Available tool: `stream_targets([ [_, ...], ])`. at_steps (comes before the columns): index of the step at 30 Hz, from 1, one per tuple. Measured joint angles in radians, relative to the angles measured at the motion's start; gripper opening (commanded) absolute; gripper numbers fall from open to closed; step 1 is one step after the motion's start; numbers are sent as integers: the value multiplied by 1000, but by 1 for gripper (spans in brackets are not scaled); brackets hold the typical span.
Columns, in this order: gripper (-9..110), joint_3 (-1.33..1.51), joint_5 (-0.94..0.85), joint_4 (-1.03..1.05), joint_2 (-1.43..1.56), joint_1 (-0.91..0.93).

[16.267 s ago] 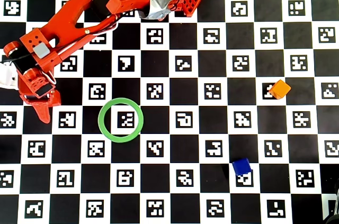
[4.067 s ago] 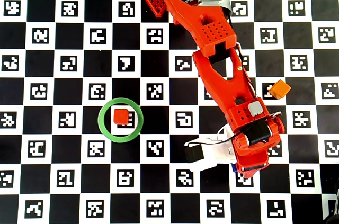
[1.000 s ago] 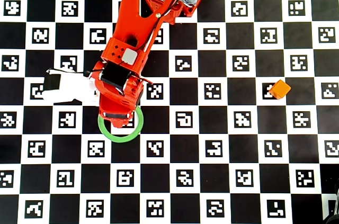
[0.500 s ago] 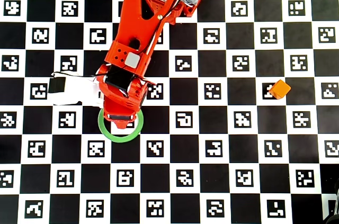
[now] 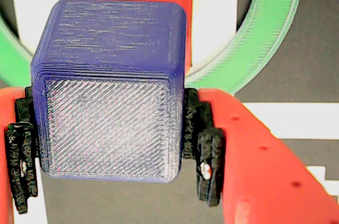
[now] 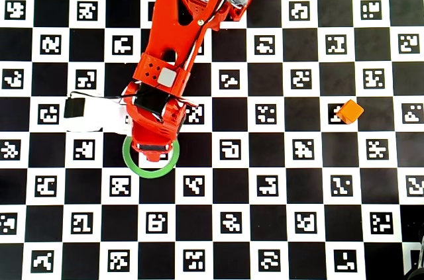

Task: Grab the red cube then put it in the green circle then put the blue cube on top and finally the orange cube on top

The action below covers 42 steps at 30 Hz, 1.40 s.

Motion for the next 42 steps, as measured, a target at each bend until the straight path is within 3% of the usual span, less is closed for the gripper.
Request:
stream_targets([
  [42, 4, 38, -17, -51, 0, 9],
])
